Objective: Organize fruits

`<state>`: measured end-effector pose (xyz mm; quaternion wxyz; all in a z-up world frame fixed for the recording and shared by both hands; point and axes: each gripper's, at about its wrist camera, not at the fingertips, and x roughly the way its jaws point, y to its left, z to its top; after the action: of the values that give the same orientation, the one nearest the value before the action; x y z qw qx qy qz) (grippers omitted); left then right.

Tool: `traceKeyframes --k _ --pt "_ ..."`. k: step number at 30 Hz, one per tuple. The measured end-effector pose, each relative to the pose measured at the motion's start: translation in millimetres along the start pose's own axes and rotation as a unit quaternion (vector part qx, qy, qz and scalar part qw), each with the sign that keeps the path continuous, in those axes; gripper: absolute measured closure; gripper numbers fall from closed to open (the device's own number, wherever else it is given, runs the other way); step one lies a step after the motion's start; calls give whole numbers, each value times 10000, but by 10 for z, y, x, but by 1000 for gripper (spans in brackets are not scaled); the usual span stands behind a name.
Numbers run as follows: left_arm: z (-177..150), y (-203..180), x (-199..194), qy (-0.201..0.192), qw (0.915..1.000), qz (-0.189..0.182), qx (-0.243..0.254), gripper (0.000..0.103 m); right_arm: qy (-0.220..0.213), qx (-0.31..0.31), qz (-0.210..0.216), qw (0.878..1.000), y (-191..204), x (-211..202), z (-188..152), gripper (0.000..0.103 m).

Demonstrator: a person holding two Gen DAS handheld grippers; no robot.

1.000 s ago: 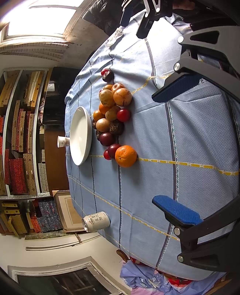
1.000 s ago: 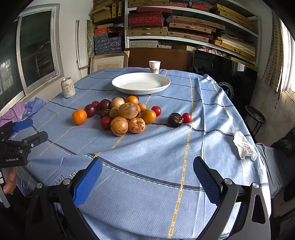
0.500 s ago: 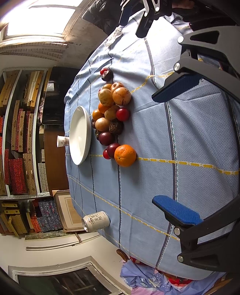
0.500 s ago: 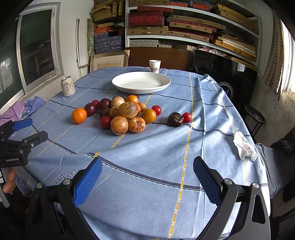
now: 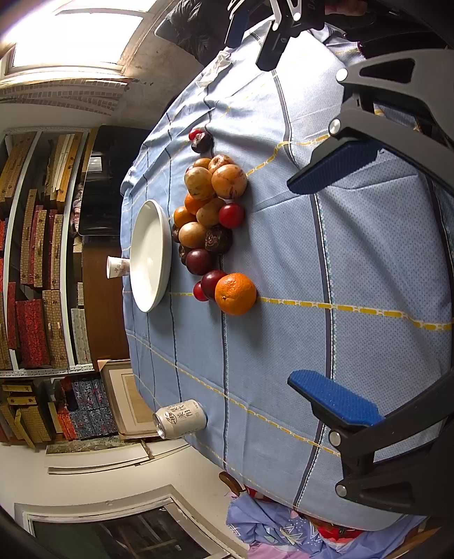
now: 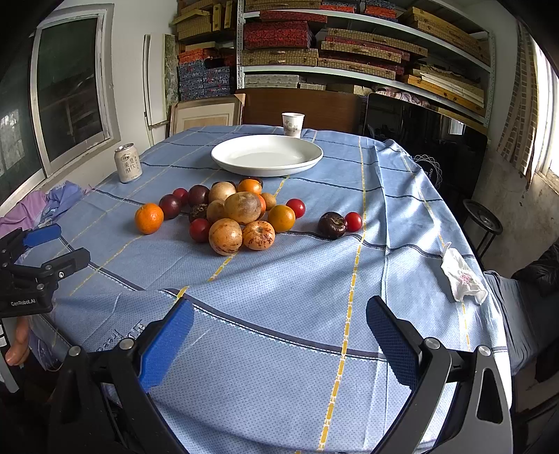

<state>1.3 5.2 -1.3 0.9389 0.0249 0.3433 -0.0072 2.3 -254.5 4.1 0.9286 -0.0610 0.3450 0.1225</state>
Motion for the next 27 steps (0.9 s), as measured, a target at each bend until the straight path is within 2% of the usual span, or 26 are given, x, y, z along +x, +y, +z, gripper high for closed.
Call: traceKeyframes --k 27 --pt "-60 7 61 73 10000 -2 25 4 65 -8 -24 10000 -3 39 -46 3"
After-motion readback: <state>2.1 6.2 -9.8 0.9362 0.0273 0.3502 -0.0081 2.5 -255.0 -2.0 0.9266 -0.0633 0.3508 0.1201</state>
